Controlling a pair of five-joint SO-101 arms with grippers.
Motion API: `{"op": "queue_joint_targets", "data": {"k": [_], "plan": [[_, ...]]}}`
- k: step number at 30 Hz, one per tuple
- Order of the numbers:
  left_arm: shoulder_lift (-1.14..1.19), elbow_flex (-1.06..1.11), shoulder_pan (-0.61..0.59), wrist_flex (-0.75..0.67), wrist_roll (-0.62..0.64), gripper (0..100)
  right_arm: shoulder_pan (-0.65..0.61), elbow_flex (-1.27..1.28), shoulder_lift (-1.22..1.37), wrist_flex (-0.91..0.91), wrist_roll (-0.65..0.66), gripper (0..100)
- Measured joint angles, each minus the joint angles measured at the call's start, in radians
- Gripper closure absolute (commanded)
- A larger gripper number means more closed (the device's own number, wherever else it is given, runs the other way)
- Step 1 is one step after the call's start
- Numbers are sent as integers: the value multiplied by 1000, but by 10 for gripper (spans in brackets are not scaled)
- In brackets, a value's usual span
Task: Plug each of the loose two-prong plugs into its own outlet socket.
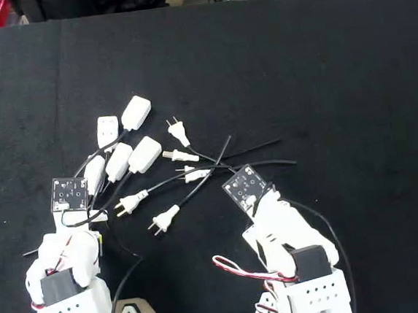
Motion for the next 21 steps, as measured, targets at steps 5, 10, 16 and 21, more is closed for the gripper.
{"op": "queue_joint_targets", "data": {"k": [5, 10, 16, 21], "plan": [[0, 0, 0, 0, 0, 899, 0, 0, 0, 0, 0, 927], [0, 0, 0, 0, -2, 898, 0, 0, 0, 0, 0, 927], [0, -100, -2, -12, -58, 901, -57, 0, 0, 0, 0, 927], [0, -302, 0, -61, 26, 898, -69, 0, 0, 0, 0, 925]]}}
